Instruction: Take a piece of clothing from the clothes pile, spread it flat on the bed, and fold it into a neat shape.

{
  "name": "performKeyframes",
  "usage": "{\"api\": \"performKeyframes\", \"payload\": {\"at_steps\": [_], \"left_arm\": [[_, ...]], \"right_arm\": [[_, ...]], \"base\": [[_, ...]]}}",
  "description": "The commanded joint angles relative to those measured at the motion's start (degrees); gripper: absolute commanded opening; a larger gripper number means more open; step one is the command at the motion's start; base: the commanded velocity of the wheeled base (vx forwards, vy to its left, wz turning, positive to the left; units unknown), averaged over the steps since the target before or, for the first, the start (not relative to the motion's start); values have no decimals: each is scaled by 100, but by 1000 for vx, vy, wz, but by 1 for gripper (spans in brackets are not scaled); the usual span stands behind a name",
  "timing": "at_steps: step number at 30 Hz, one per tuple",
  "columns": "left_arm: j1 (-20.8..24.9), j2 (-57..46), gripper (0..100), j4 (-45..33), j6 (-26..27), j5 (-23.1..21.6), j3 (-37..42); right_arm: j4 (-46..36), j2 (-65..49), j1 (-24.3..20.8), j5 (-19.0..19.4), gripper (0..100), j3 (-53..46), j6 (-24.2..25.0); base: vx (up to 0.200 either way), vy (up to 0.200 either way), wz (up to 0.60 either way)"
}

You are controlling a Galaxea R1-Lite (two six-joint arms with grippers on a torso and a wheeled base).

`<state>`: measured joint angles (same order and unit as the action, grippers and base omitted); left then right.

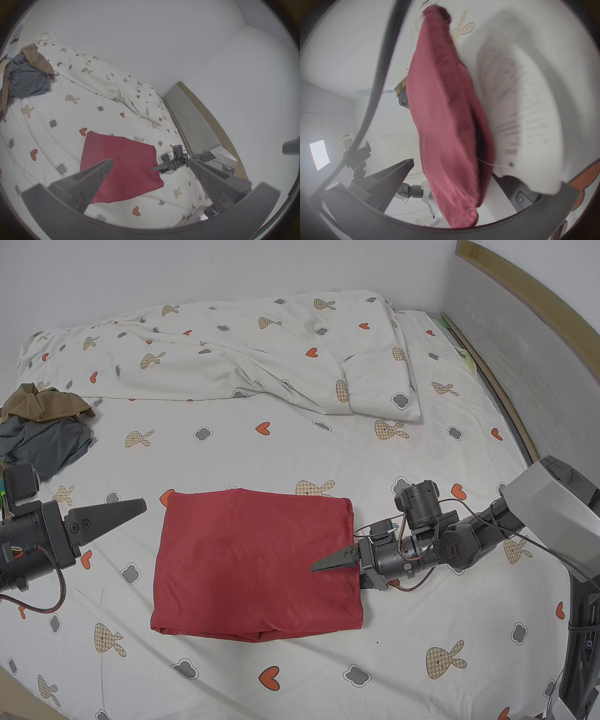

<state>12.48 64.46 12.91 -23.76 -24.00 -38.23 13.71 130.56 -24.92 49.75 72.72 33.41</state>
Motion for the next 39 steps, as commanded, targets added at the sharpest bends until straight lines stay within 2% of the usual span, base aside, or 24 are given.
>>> {"api": "performKeyframes", "payload": {"at_steps": [1,6,21,30,31,39], "left_arm": [[9,84,100,10,-6,1,9],[17,119,100,10,-6,-8,17],[26,93,100,19,-6,-8,35],[35,119,100,19,3,-8,44],[35,128,100,19,-6,-8,44],[35,154,100,19,3,-17,70]], "right_arm": [[0,-48,259,-9,100,-188,-19],[0,-92,400,8,100,-258,-28],[8,92,-154,8,100,243,7],[8,215,-180,8,100,261,-10],[8,207,-171,8,0,261,-10],[0,154,-127,17,0,269,60]], "base": [[0,0,0],[0,0,0],[0,0,0],[0,0,0],[0,0,0],[0,0,0]]}}
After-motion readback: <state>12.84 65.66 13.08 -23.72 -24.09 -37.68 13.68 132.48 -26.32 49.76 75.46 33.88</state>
